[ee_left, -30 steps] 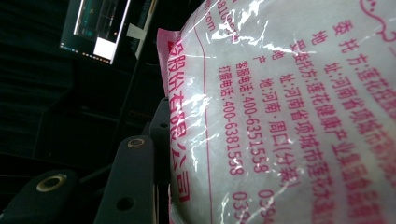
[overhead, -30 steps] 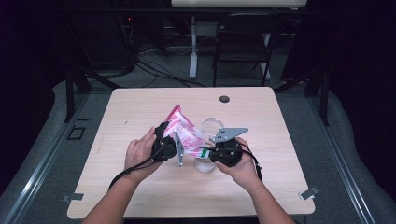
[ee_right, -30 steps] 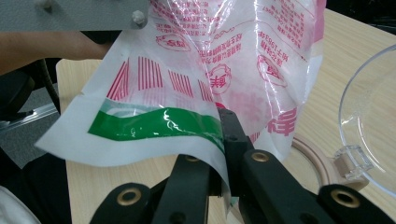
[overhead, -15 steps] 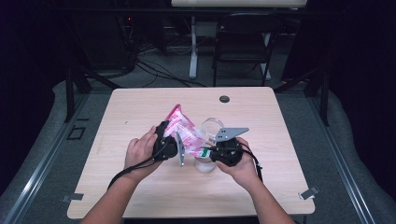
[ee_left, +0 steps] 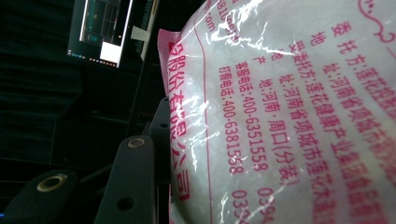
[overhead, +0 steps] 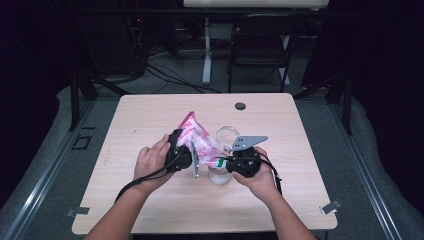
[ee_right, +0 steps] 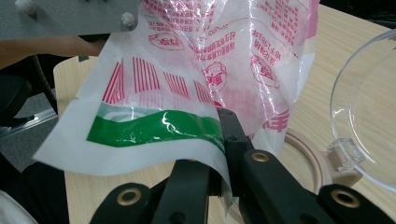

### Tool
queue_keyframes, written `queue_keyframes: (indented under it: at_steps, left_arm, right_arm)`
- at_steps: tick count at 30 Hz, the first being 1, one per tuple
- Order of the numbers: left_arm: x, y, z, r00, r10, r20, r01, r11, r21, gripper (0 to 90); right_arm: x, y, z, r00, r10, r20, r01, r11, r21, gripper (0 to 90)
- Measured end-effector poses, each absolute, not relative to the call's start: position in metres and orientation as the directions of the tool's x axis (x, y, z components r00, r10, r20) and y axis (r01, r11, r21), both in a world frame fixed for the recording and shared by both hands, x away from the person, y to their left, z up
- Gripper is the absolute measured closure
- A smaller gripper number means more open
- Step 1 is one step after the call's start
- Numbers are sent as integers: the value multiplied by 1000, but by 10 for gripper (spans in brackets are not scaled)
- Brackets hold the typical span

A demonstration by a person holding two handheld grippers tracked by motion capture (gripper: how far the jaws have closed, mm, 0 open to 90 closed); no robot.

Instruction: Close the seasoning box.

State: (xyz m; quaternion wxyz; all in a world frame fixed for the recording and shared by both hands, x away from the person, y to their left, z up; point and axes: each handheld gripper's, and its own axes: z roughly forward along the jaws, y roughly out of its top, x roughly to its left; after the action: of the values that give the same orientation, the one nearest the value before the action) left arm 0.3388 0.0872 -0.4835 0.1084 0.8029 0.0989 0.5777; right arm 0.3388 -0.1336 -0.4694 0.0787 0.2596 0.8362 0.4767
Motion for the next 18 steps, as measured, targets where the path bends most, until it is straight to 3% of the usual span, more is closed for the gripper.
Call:
queue_keyframes:
  at_steps: [18]
  left_arm:
    - [337,84,-482,289,246,925,24,-968,250,601]
  right_arm:
    - [340,-135,-471,-849,514,121,366,407,837,900]
